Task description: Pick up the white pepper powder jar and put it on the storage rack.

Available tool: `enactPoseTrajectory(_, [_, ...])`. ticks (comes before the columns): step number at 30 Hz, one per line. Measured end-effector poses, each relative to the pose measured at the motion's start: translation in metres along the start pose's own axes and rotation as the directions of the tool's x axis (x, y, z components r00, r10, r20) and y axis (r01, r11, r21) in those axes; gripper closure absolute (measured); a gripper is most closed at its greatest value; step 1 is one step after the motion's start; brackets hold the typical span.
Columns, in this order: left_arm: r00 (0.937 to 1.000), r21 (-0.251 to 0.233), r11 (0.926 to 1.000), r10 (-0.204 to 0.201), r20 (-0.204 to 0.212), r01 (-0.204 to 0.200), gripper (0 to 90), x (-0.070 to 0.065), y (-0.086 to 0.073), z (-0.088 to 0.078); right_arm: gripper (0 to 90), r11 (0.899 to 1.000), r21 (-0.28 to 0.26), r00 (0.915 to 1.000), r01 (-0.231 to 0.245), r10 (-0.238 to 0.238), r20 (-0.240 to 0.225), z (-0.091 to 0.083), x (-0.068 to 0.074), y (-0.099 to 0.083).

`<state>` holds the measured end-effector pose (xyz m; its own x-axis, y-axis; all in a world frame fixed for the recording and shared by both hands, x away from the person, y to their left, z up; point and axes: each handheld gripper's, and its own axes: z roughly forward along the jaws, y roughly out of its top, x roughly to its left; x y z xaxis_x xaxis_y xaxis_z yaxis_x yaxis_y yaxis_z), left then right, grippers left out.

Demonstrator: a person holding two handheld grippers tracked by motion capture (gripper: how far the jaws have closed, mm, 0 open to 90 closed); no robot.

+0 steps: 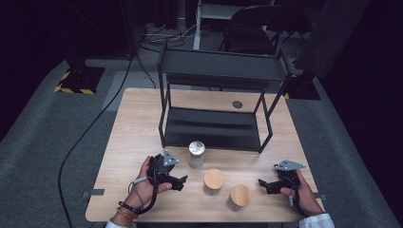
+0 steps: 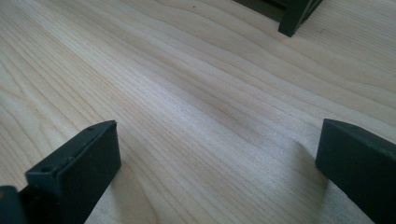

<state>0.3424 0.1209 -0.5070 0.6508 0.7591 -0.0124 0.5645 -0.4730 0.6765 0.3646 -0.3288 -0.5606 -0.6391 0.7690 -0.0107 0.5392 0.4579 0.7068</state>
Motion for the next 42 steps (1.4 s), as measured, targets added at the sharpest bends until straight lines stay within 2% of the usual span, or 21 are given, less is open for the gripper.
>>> enactPoseTrajectory(8, [1.0, -0.027, 0.9996, 0.005, 0.007, -0.005, 2.3, 0.001, 0.012, 0.0, 0.0, 1.0, 0.0, 1.0, 0.0, 0.0, 0.0, 0.0, 0.0, 0.0])
enactPoseTrajectory(22, [0.9995, -0.028, 0.9994, 0.023, 0.021, -0.022, 2.4, -0.002, 0.024, 0.006, 0.0, 1.0, 0.0, 1.0, 0.0, 0.0, 0.0, 0.0, 0.0, 0.0])
enactPoseTrajectory(36, [0.9998, -0.007, 0.9999, 0.014, 0.013, -0.014, 2.6, 0.006, 0.026, 0.022, 0.0, 1.0, 0.0, 1.0, 0.0, 0.0, 0.0, 0.0, 0.0, 0.0])
enactPoseTrajectory(42, [0.9994, -0.032, 0.9995, 0.008, 0.033, -0.007, 2.9, 0.008, 0.027, 0.028, 0.0, 1.0, 0.0, 1.0, 0.0, 0.0, 0.0, 0.0, 0.0, 0.0])
